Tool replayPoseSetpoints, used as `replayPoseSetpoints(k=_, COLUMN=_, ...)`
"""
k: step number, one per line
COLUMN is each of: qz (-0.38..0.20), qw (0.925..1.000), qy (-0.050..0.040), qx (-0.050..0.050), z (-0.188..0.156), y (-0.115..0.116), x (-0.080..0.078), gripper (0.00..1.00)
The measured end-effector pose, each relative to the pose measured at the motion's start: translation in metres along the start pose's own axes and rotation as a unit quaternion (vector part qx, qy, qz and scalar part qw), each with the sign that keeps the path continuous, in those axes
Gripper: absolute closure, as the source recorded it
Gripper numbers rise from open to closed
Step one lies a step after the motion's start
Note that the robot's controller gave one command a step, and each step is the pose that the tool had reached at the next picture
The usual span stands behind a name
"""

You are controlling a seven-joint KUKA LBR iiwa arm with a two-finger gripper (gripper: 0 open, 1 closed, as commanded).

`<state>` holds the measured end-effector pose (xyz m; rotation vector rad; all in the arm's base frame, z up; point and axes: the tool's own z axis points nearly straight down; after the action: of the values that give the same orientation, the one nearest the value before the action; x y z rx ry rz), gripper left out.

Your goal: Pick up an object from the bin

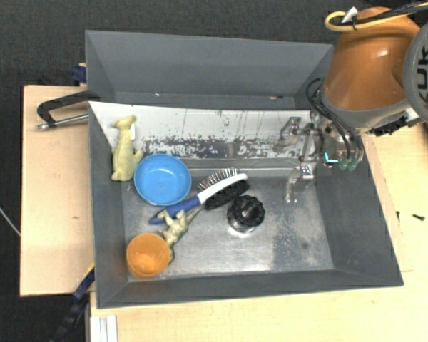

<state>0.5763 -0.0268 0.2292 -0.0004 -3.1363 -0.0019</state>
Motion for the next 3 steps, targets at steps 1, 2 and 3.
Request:
replayPoseSetpoints(k=1, qz=-0.123, qw=0.9924, qy=-0.0061, qx=0.001, z=0.157, y=0.004, x=-0.020, gripper=0.00)
replayPoseSetpoints(k=2, qz=-0.213, qw=0.9771, qy=-0.0035, qx=0.001, z=0.146, y=0.063, x=-0.010, gripper=0.00)
replayPoseSetpoints(k=3, qz=-0.269, qw=0.9631, qy=-0.0149, qx=0.012, z=0.137, y=0.096, x=-0.014, gripper=0.00)
